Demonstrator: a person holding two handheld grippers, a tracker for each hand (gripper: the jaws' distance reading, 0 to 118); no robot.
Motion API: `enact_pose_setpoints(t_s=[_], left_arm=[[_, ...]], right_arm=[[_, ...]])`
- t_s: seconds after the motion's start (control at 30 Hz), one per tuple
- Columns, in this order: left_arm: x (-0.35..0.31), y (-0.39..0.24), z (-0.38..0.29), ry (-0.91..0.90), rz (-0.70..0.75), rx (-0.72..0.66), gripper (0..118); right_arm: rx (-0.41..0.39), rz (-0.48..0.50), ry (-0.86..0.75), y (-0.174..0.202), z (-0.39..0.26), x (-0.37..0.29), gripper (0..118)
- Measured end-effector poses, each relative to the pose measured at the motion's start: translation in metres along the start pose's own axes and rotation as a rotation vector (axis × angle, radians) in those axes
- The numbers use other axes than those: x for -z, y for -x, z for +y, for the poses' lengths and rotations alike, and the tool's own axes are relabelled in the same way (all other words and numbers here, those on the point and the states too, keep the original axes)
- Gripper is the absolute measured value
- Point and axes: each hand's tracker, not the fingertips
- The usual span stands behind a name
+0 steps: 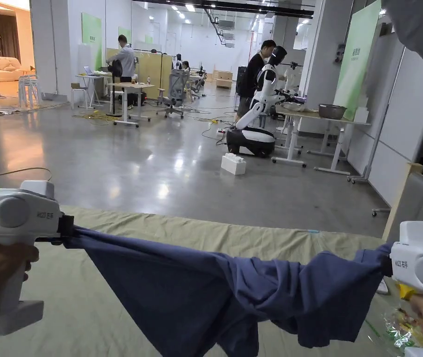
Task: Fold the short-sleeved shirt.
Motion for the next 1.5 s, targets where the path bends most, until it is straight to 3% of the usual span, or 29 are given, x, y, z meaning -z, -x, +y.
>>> enact_pose_setpoints(t_s=[0.27, 0.4, 0.7, 0.93, 1.13, 1.37, 1.5], left_arm=[[0.024, -0.005, 0.014, -0.029, -0.006, 0.039, 7], [0.033, -0.002, 0.040, -0.056, 0.017, 0.039, 7], [0.056, -0.002, 0.088, -0.120, 0.058, 0.077, 7], [0.091, 0.000, 0.082, -0.122, 0.079, 0.084, 7], [0.110, -0.004, 0.011, -0.038, 0.062, 0.090, 7], [0.095, 0.011, -0.131, 0.108, 0.029, 0.085, 7], [0.073, 0.030, -0.211, 0.222, 0.004, 0.004, 7]], right_arm=[[0.026, 0.010, -0.127, 0.006, 0.024, 0.005, 2], [-0.005, -0.013, -0.186, 0.011, 0.050, 0.012, 2], [0.035, -0.009, -0.253, 0.024, 0.102, 0.047, 2], [0.011, -0.002, -0.256, 0.039, 0.097, 0.082, 2], [0.011, 0.034, -0.149, 0.052, 0.029, 0.105, 2], [-0.007, 0.056, 0.014, 0.059, -0.103, 0.097, 2], [-0.013, 0.067, 0.099, 0.059, -0.175, 0.084, 2]])
